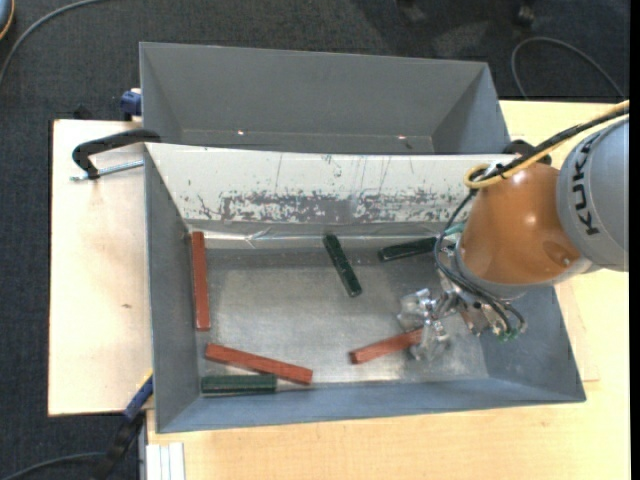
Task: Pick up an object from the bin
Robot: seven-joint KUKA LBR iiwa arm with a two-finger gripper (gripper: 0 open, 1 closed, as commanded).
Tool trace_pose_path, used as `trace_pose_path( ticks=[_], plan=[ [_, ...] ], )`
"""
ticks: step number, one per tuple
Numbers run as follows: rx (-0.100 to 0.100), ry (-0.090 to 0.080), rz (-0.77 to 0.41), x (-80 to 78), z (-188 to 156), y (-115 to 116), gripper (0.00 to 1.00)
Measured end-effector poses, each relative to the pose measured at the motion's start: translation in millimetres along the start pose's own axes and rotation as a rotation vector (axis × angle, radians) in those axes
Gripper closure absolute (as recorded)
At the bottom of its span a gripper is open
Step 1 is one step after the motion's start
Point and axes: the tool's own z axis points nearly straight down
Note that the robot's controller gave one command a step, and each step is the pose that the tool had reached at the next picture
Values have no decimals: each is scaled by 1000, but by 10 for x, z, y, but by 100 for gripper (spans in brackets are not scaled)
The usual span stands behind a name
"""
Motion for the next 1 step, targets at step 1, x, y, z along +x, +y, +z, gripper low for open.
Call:
trace_pose_path(
  ticks=[1],
  plan=[
    [4,-13,-7,-44,-1218,294,100]
  ],
)
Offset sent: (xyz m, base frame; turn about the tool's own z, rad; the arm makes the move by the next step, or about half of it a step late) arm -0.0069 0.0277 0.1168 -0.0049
